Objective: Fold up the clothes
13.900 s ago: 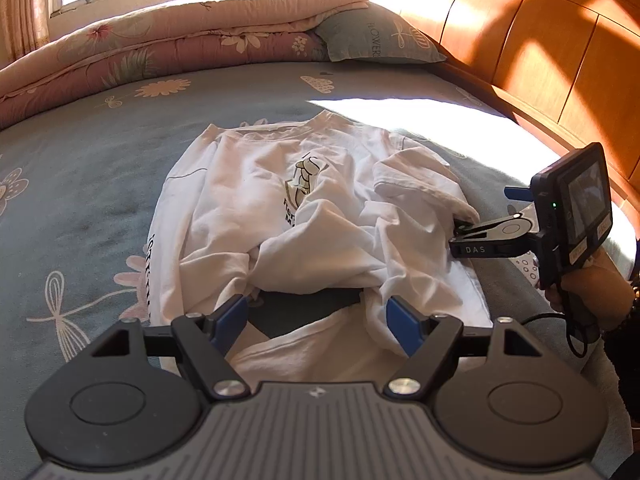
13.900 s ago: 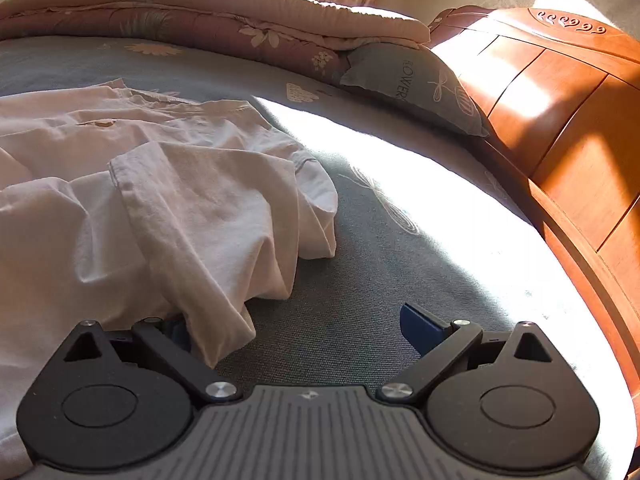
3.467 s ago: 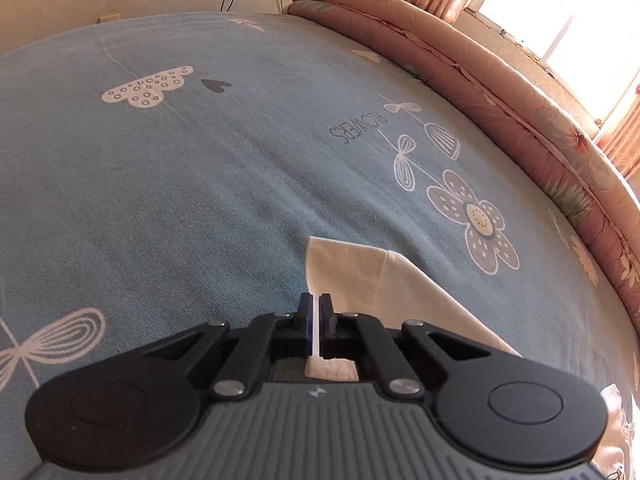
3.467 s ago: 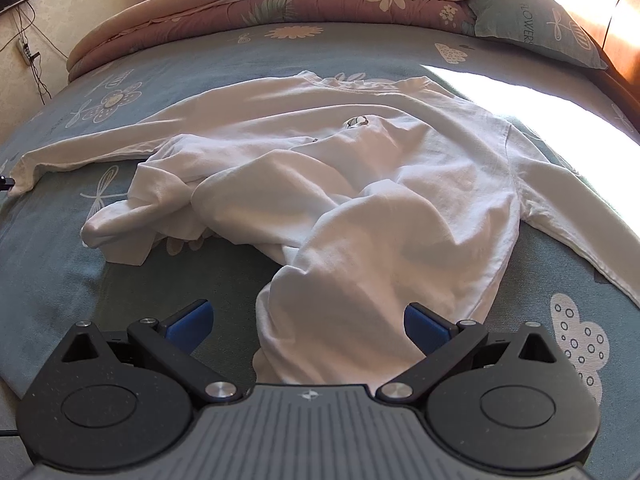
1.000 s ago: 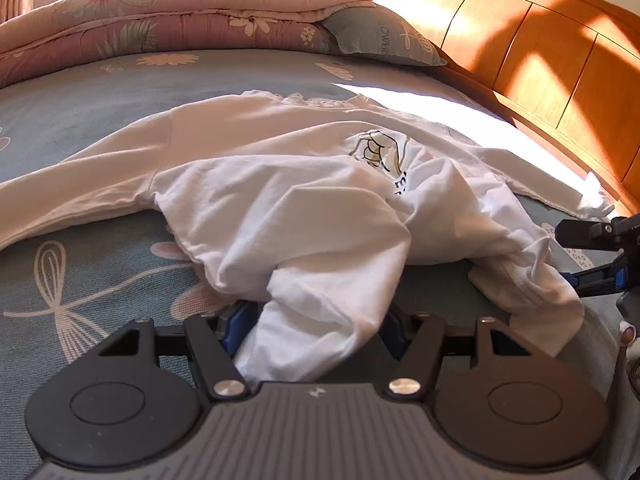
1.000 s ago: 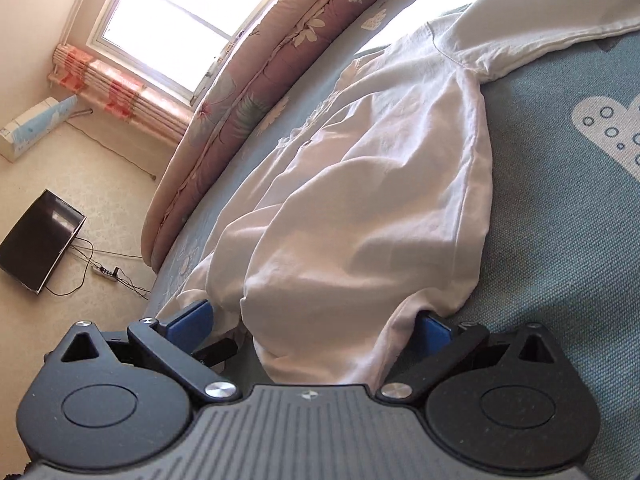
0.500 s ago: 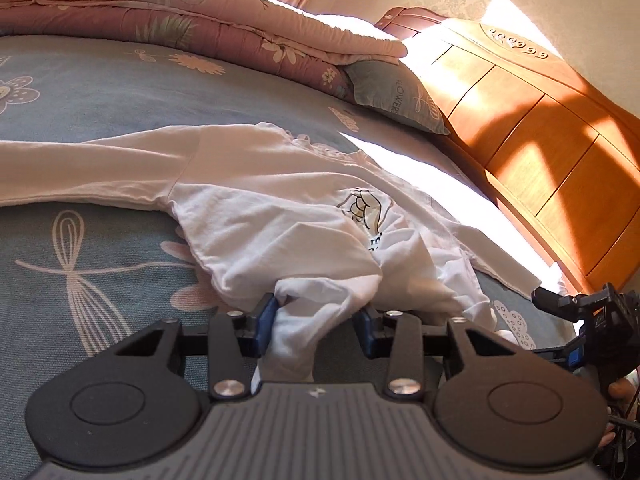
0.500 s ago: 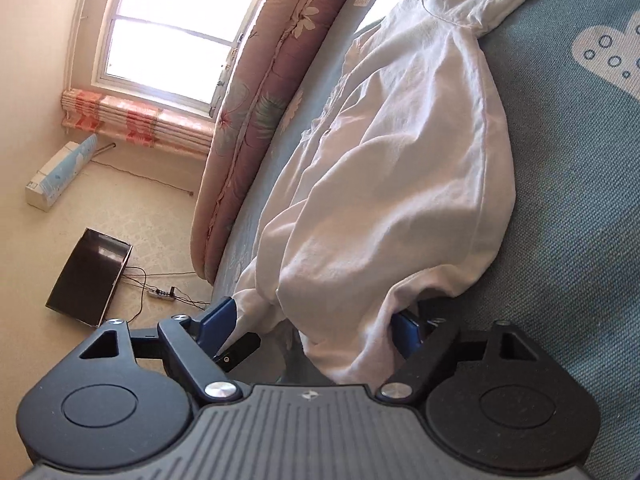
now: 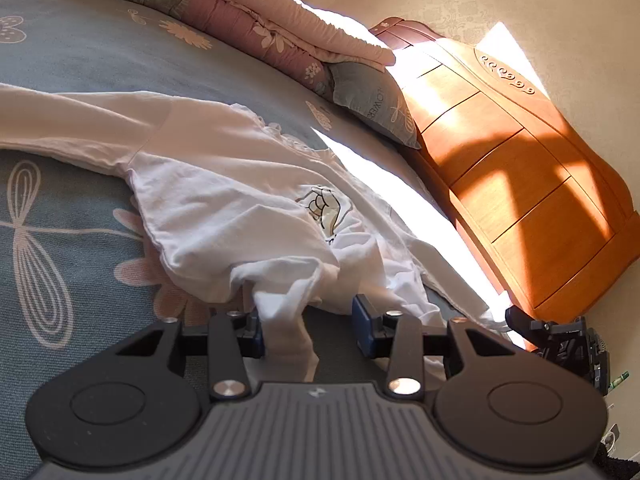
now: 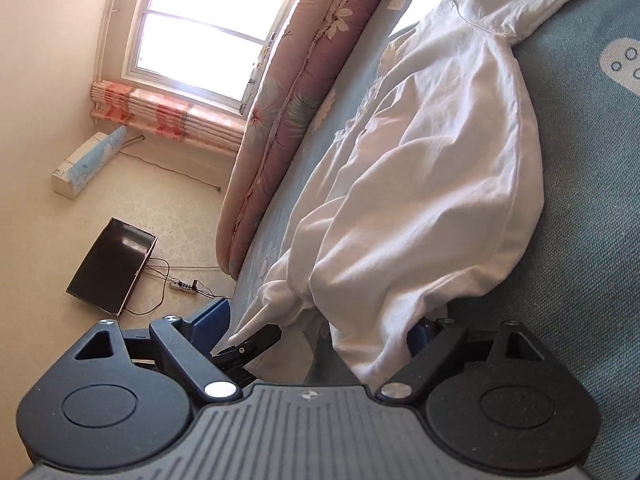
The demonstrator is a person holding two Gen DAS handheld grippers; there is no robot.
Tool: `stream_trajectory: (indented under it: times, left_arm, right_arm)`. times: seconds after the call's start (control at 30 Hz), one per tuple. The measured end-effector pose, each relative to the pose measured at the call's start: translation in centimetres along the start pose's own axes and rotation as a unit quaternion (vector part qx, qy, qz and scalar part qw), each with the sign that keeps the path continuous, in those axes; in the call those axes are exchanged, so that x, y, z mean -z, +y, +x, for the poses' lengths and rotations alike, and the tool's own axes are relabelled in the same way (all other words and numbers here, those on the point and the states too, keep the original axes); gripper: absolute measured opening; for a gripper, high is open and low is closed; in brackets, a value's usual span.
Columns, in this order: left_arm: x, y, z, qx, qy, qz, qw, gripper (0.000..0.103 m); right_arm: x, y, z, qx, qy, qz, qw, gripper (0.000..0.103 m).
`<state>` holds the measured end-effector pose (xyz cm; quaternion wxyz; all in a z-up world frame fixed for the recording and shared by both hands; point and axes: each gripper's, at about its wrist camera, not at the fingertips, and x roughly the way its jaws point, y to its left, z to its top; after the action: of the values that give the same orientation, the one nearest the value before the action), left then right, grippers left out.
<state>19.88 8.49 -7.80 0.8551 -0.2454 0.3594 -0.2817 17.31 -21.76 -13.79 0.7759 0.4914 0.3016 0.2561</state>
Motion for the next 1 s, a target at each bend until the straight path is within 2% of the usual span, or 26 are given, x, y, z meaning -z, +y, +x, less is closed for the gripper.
stream_trajectory:
  times: [0.17, 0.23, 0.33, 0.47, 0.57, 0.67, 0.77, 0.87, 1.0]
  left_arm:
    - [-2.1, -1.2, -2.1, 0.041, -0.039, -0.012, 0.9983, 0.035]
    - [-2.5, -1.6, -2.7, 0.027, -0.048, 0.014, 0.9984, 0.036]
    - [-2.0, -0.6, -1.5, -0.008, -0.017, 0.011, 0.9998, 0.038]
    - [0.3, 1.7, 0.0, -0.046, 0.018, -0.006, 0.9988, 0.04]
    - [1.5, 3.0, 1.1, -0.045, 0.038, -0.024, 0.998, 0.052]
    - [1.9, 3.3, 1.9, -0.053, 0.041, -0.024, 0.9975, 0.052]
    - [1.5, 2.7, 1.7, -0.016, 0.017, -0.039, 0.999, 0.049]
    - [0.5, 1.0, 0.7, 0.019, 0.008, -0.025, 0.9995, 0.049]
    - [-0.9, -1.2, -1.5, 0.058, -0.013, -0.014, 0.9981, 0.043]
  right_arm:
    - [-2.8, 2.7, -2.5, -0.035, -0.028, -0.038, 0.998, 0.091]
    - [-3.9, 3.5, -3.7, -0.039, -0.043, -0.056, 0.997, 0.092]
    - [-5.0, 3.3, -4.3, -0.008, -0.033, -0.076, 0.997, 0.098]
    - [-3.4, 0.4, -3.5, 0.036, 0.005, -0.051, 0.998, 0.098]
    - [-1.3, -1.9, -2.5, 0.061, 0.031, -0.034, 0.997, 0.098]
    - [-0.4, -2.4, -1.5, 0.077, 0.044, -0.047, 0.995, 0.098]
    - [-0.4, -1.5, -0.7, 0.077, 0.046, -0.069, 0.994, 0.101]
    - [-1.0, 0.4, -1.0, 0.034, 0.04, -0.075, 0.996, 0.101]
    - [-2.2, 3.2, -2.4, -0.01, 0.03, -0.085, 0.996, 0.101]
